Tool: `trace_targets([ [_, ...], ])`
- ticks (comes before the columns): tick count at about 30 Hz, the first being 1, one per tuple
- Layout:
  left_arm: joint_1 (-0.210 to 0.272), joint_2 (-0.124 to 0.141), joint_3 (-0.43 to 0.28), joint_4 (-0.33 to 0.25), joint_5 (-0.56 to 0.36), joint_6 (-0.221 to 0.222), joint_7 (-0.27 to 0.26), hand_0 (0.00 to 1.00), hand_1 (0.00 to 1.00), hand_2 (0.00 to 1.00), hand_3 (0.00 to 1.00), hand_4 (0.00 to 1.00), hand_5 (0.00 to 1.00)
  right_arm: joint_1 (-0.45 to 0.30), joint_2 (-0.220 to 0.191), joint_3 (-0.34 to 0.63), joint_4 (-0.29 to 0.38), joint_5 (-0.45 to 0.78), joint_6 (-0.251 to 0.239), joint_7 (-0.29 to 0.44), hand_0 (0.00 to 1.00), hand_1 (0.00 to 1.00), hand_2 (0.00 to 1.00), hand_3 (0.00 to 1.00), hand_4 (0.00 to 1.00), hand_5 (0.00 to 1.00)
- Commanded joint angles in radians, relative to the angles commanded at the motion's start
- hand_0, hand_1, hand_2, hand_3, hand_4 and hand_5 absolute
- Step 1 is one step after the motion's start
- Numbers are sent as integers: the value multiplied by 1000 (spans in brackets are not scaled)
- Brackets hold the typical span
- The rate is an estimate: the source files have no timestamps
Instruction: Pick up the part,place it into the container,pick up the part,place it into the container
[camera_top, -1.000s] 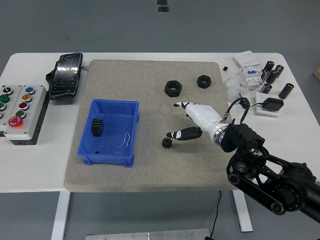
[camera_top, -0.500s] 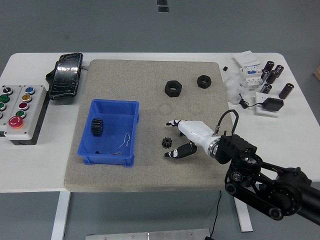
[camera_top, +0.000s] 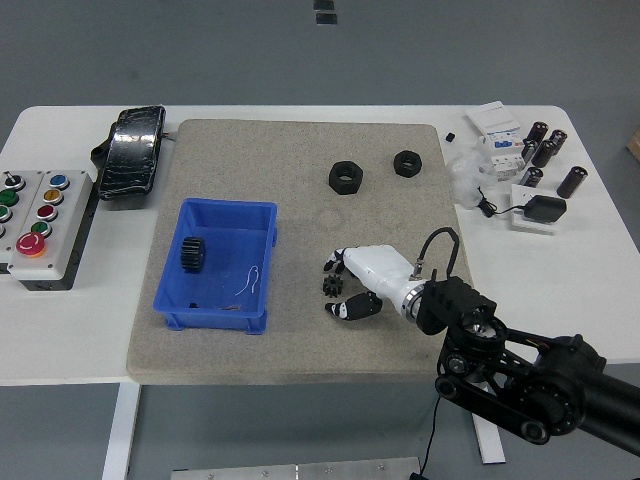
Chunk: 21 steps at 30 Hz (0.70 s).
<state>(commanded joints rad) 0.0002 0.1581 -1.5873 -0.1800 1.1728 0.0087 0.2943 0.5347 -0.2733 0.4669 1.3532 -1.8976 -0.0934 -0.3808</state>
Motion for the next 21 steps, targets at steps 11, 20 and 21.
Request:
trace_targets([
  [11,-1,0,3,0,-5,0,-1,629,637,644,680,661,471,8,2,-11,-3,25,-22,19,311,488,467,553,650,223],
  [20,0,0,7,0,-10,0,-3,629,637,645,679,658,471,16,6,-13,-6,41,-36,32,309,485,449,414,682,292],
  [21,0,0,7,0,-11,0,-3,629,637,645,679,658,471,17,6,-13,-7,42,-38,33,309,485,449,414,682,292],
])
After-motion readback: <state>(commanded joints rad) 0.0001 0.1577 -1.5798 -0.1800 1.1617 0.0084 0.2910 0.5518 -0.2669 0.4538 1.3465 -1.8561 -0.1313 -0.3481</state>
